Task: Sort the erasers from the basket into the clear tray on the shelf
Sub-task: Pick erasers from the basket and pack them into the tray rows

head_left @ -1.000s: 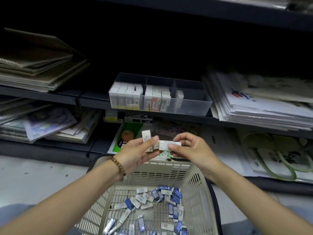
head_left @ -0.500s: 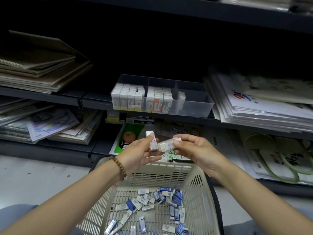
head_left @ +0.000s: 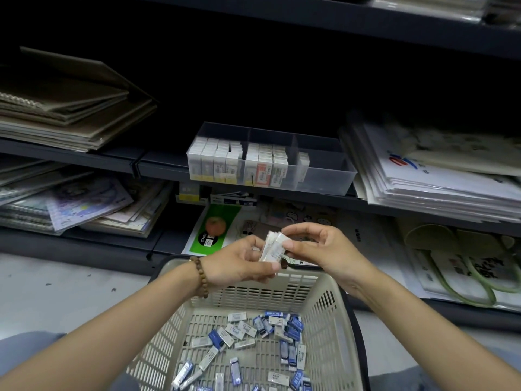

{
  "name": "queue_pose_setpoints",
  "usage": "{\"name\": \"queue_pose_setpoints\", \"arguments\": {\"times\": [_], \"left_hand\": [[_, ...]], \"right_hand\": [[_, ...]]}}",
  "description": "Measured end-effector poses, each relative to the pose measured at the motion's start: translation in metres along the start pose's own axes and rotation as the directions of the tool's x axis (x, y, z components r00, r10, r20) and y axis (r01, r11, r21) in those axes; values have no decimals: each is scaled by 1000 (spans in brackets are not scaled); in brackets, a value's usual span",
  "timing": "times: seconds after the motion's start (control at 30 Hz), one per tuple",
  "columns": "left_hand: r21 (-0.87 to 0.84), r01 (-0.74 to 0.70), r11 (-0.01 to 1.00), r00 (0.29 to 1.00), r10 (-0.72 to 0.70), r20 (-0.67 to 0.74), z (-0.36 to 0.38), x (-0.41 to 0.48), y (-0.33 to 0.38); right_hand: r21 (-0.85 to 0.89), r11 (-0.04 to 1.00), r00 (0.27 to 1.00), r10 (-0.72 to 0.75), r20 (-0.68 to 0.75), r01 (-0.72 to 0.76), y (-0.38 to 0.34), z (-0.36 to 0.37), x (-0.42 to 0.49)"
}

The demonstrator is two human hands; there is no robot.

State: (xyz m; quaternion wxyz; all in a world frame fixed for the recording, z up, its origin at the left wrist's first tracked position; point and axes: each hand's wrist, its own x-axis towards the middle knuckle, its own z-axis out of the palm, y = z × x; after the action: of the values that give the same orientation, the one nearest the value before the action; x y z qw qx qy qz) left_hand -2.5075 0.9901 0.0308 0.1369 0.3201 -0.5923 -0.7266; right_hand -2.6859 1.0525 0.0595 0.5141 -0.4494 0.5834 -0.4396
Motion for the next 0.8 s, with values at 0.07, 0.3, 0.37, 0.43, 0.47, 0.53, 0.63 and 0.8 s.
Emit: {"name": "queue_pose_setpoints", "arguments": {"times": [0.07, 0.3, 0.37, 0.43, 0.47, 0.53, 0.63, 0.8], "left_hand": [[31, -15, 999, 1000, 15, 1, -2, 0, 0], [117, -39, 992, 999, 39, 8, -5, 7, 3], [132, -73, 989, 997, 74, -6, -5, 9, 9], [124, -112, 986, 993, 115, -14, -6, 12, 15], [101, -121, 987, 991, 126, -39, -7, 14, 18], [53, -132, 990, 984, 137, -110, -10, 20, 23], [63, -177, 982, 964, 186, -188, -10, 29, 33], [166, -326, 931, 896, 360, -261, -2, 48, 56]], "right_hand": [[5, 1000, 1000, -1, 0, 1, 1, 1, 0], [215, 968, 988, 110, 108, -131, 1, 2, 4], [231, 965, 988, 105, 109, -128, -1, 2, 6], [248, 963, 993, 87, 77, -103, -6, 1, 9], [253, 963, 995, 73, 68, -88, -9, -1, 10], [248, 967, 997, 36, 69, -52, -17, -5, 13], [197, 980, 999, -27, 45, 17, -29, -11, 20], [118, 987, 992, -116, 44, 110, -52, -33, 35]]}}
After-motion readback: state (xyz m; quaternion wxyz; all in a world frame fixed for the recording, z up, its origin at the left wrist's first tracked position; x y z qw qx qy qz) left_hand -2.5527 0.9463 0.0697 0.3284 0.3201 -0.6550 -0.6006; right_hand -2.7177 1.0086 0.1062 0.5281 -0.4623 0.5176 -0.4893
